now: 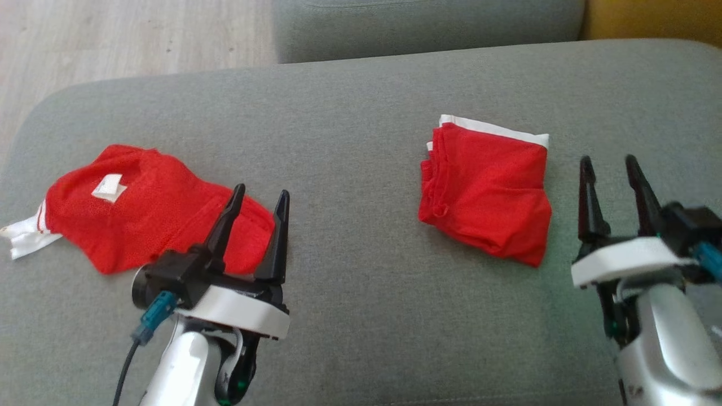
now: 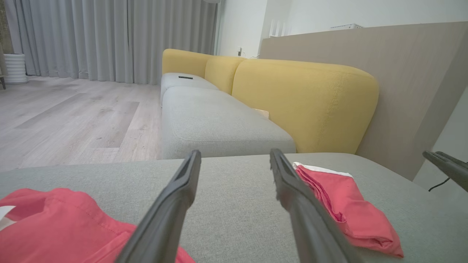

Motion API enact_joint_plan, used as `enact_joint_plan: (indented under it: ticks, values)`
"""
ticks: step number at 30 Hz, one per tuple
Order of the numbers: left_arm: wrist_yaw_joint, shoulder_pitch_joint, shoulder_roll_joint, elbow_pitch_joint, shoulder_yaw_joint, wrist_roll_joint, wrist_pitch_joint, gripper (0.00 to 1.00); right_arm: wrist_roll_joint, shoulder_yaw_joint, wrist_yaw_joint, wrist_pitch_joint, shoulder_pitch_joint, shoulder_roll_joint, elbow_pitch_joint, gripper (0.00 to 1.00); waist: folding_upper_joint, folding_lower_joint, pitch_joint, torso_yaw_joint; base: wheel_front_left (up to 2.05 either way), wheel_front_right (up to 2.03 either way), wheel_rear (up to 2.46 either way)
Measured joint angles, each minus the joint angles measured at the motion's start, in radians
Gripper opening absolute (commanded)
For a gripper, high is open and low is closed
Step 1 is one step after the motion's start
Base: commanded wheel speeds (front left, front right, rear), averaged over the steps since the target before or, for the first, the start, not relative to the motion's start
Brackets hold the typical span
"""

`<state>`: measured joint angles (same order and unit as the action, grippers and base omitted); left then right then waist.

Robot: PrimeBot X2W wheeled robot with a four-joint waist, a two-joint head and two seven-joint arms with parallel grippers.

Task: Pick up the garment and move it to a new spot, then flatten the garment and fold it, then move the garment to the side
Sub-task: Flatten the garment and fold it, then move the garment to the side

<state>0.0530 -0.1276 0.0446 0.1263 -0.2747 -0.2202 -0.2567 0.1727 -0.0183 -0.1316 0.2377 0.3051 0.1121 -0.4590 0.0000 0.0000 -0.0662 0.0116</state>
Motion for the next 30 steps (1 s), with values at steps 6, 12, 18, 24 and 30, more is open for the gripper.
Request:
enact_joint_plan:
  ticks: [6, 12, 18, 24, 30]
  values:
    - [0.000, 0.001, 0.000, -0.002, 0.001, -0.001, 0.000, 1.00, -0.088, -0.053, 0.000, 0.009, -0.109, -0.047, 0.109, 1.00, 0.0000, 0.0000, -0.005, 0.020, 0.00, 0.00, 0.00]
    - [0.000, 0.005, 0.000, 0.012, -0.001, -0.003, 0.000, 1.00, -0.121, -0.051, 0.000, 0.010, -0.148, -0.062, 0.127, 1.00, 0.0000, 0.0000, -0.010, 0.026, 0.00, 0.00, 0.00]
    - [0.000, 0.007, 0.000, 0.015, -0.001, -0.003, 0.000, 1.00, -0.111, -0.046, 0.000, 0.010, -0.148, -0.064, 0.134, 1.00, 0.0000, 0.0000, -0.016, 0.020, 0.00, 0.00, 0.00]
    - [0.001, 0.006, 0.000, 0.013, -0.006, -0.003, 0.000, 1.00, -0.122, -0.060, 0.000, 0.004, -0.143, -0.064, 0.125, 1.00, 0.0000, 0.0000, -0.039, 0.008, 0.00, 0.00, 0.00]
    - [0.008, -0.005, 0.000, 0.012, -0.031, -0.001, 0.000, 1.00, -0.137, -0.090, 0.000, -0.067, -0.071, -0.064, 0.060, 1.00, 0.0000, 0.0000, -0.085, -0.012, 0.00, 0.00, 0.00]
